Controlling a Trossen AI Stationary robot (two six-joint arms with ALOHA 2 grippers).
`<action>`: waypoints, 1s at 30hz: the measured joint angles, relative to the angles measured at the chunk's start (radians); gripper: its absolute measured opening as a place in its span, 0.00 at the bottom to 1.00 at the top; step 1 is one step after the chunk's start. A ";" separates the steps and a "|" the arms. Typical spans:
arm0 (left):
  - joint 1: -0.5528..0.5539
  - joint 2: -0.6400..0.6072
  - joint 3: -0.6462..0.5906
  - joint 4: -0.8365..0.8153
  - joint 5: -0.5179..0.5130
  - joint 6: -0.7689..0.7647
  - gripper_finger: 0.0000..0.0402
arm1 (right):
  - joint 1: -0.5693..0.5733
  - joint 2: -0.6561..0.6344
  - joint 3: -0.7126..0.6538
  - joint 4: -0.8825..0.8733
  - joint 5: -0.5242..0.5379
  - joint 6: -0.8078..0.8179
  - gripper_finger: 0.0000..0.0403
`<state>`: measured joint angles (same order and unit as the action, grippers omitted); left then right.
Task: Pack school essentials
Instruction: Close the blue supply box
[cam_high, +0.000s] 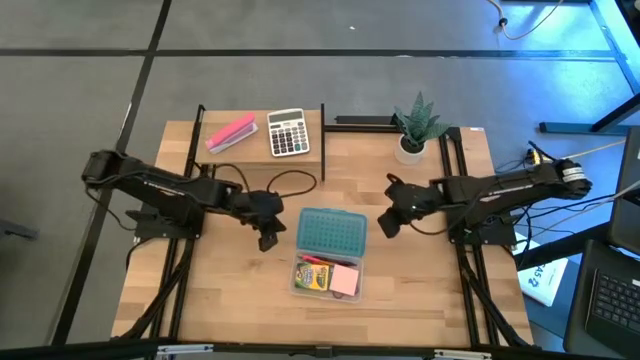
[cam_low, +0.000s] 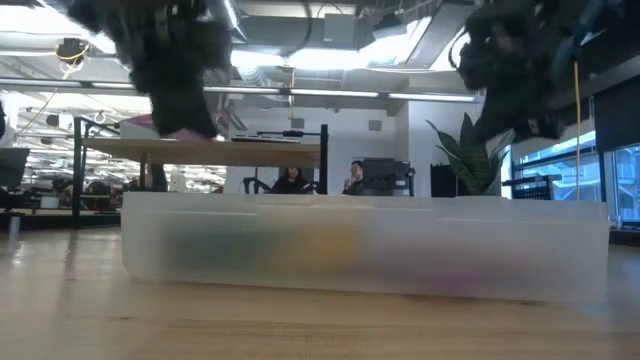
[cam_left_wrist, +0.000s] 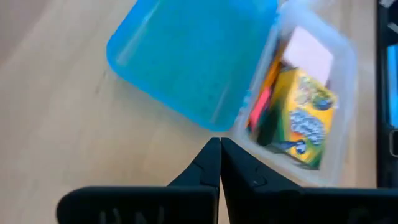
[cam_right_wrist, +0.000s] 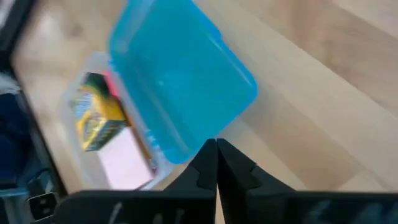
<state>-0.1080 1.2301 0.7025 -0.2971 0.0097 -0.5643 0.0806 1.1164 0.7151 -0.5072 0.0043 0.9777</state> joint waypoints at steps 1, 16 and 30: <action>0.006 0.002 -0.026 0.024 0.002 -0.015 0.00 | -0.013 0.018 0.000 -0.006 -0.004 0.013 0.01; 0.130 0.166 -0.095 0.135 -0.051 0.025 0.00 | -0.175 0.289 0.000 0.022 -0.112 -0.030 0.00; 0.139 0.365 -0.065 0.317 -0.082 0.046 0.00 | -0.255 0.376 -0.001 0.079 -0.155 -0.176 0.00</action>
<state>0.0307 1.5947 0.6379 0.0200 -0.0722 -0.5186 -0.1742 1.4927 0.7143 -0.4277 -0.1511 0.8021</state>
